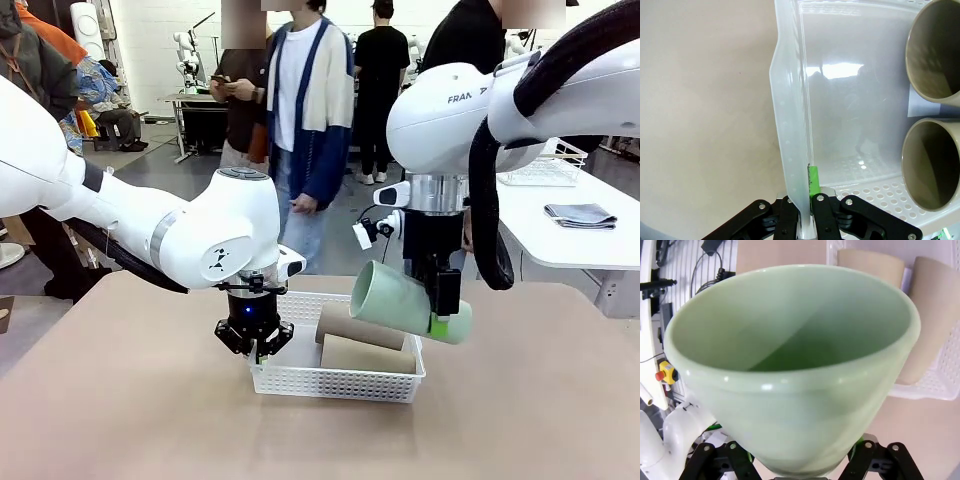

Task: Clean and organize the cups into the basket.
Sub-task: Pick up the Reusable plastic cup from the right side of the table and stack it inside the Organizing basket in the center of the table.

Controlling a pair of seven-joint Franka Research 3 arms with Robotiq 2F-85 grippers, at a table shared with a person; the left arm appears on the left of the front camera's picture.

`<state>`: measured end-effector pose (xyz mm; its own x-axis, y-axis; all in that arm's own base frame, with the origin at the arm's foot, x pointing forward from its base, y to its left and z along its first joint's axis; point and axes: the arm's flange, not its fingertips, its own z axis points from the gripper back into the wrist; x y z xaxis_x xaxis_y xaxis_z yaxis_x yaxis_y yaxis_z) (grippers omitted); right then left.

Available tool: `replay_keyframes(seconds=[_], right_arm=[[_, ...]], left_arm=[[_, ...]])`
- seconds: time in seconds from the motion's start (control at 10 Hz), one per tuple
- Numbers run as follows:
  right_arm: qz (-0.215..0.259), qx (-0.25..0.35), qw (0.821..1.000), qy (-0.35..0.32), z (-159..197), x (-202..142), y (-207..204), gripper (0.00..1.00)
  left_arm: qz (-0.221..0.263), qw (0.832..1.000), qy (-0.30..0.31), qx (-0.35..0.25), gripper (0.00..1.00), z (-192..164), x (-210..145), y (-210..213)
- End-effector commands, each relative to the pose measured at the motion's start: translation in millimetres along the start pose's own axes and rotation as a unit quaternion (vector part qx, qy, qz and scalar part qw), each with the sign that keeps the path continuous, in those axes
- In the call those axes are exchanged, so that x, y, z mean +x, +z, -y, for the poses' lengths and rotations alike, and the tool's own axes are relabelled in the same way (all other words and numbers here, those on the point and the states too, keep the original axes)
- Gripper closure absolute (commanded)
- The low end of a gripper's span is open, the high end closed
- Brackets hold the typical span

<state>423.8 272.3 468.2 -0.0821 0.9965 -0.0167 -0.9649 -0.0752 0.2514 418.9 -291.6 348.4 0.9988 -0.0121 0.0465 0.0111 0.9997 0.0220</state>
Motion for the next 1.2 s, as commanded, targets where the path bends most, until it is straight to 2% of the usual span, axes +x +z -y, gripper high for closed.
replay_keyframes(seconds=[0.0,0.1,0.7,1.1], right_arm=[[0.054,-0.018,0.996,0.062,-8.5,-10.6,8.5,0.2],[0.0,0.0,1.0,0.0,0.0,0.0,0.0,0.2],[0.01,0.0,1.0,0.01,1.3,-0.7,0.3,0.19],[-0.032,-0.01,0.999,0.014,28.0,45.6,-9.4,0.19]], left_arm=[[-0.001,1.0,0.0,0.002,1.0,0.7,-1.8,-1.5],[-0.001,1.0,0.0,0.002,1.0,0.7,-1.8,-1.5],[-0.001,1.0,0.0,0.002,1.0,0.7,-1.8,-1.5],[-0.001,1.0,0.0,0.002,1.0,0.7,-1.8,-1.5]])
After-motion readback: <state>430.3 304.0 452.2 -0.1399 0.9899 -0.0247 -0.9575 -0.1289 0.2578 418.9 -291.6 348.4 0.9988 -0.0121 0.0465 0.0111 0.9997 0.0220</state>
